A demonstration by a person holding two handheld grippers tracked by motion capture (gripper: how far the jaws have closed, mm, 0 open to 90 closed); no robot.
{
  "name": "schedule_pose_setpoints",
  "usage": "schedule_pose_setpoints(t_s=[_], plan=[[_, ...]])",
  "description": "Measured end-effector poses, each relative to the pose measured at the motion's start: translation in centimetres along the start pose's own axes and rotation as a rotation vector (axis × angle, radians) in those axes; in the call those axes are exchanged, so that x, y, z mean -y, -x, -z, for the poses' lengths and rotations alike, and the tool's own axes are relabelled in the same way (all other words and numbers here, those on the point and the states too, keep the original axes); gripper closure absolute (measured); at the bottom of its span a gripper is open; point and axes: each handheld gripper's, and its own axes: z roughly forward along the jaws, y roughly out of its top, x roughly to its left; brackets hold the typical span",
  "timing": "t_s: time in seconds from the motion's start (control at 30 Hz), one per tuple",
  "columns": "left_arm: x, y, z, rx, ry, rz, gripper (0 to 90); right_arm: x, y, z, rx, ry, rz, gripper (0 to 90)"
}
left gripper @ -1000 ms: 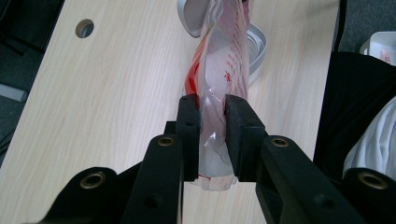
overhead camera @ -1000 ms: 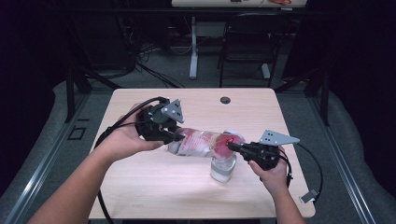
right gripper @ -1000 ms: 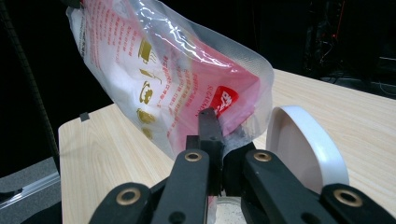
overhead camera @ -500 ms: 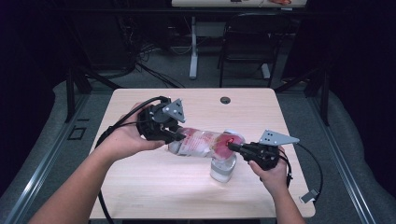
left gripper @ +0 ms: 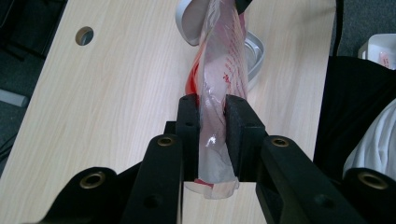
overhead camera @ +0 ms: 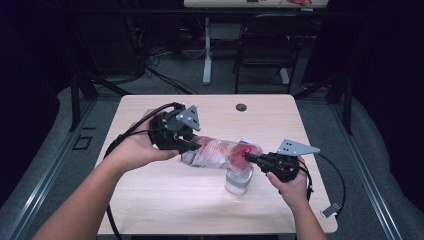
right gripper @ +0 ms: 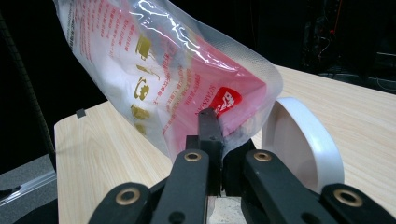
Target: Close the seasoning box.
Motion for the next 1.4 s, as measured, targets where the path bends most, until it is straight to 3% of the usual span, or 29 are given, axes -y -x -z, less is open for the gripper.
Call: schedule_pose_setpoints(t_s=[1.4], plan=[[-0.74,0.11,-0.07,0.002,0.005,-0.008,76.6,0.37,0.29,-0.05,0.005,-0.013,-0.003,89.5]])
